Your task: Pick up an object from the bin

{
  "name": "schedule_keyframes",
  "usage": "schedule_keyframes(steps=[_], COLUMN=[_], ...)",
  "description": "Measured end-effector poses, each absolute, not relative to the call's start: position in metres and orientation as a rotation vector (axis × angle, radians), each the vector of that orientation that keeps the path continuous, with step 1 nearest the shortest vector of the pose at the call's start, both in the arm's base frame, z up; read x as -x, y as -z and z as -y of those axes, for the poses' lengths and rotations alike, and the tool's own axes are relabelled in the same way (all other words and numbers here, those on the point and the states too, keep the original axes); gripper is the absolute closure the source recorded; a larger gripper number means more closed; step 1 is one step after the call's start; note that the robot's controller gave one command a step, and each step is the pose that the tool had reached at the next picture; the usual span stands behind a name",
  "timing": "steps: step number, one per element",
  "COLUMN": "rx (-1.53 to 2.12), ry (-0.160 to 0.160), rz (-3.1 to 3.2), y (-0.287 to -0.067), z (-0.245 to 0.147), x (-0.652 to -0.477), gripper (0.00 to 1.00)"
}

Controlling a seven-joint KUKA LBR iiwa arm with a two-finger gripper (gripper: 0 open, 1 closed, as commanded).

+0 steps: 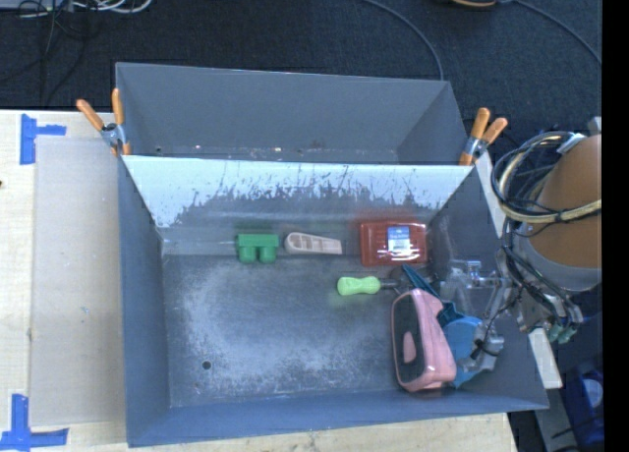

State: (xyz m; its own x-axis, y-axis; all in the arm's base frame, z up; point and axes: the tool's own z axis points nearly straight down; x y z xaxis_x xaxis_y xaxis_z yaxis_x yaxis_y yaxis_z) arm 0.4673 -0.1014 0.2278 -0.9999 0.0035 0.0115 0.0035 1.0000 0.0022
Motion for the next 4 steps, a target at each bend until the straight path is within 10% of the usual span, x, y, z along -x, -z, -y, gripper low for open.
schedule_keyframes(steps=[1,4], rx=[-0.002,-0.982], ry=[0.001,0.008], rz=[3.139,2.978], y=[-0.232,-0.135], z=[0.101,0.106], x=[-0.469,-0.470], gripper=[0.00,0.00])
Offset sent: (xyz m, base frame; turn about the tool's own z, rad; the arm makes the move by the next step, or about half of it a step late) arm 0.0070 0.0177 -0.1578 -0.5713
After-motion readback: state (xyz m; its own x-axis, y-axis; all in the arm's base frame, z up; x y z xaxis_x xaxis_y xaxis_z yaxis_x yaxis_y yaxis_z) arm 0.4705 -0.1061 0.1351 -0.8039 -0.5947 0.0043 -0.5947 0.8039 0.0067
